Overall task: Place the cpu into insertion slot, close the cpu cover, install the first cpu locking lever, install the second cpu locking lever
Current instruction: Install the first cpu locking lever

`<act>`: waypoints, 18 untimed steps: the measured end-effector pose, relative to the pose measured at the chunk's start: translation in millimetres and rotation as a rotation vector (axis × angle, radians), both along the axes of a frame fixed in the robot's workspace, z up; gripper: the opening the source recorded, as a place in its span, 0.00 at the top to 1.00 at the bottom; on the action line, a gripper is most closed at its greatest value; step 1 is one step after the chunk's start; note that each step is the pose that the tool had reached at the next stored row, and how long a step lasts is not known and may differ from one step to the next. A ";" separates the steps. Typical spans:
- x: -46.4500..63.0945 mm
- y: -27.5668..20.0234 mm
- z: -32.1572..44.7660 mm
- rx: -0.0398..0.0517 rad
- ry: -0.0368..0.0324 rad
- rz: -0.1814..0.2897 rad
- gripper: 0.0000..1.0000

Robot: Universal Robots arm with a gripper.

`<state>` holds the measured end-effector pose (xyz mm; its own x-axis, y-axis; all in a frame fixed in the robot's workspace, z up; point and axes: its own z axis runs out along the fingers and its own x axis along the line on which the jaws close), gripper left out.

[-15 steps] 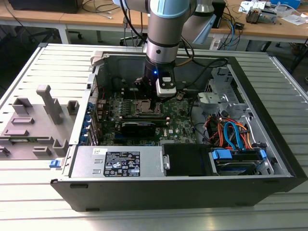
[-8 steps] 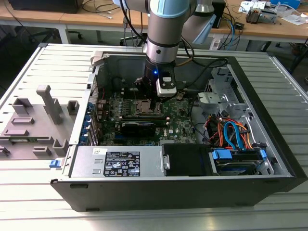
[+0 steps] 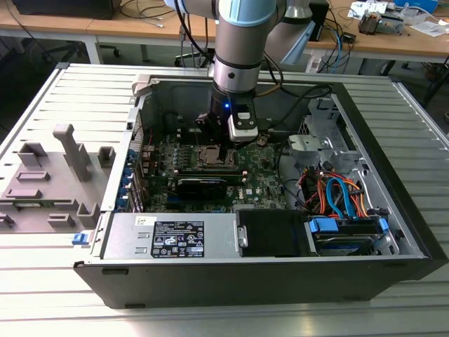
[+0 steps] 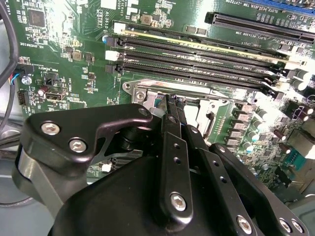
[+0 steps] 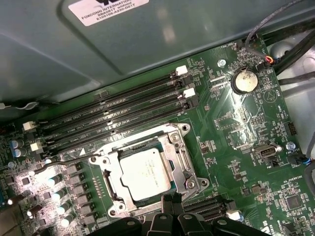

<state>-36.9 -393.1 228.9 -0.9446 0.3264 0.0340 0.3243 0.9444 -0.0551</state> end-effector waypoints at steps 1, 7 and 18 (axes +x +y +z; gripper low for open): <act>0.0 0.0 0.0 0.0000 0.0000 0.002 0.89; 0.0 0.0 0.0 0.0002 0.0000 0.012 0.89; 0.0 0.0 0.0 0.0010 0.0000 0.029 0.89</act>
<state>-36.9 -393.1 228.9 -0.9538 0.2985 0.0343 0.2965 0.9535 -0.0541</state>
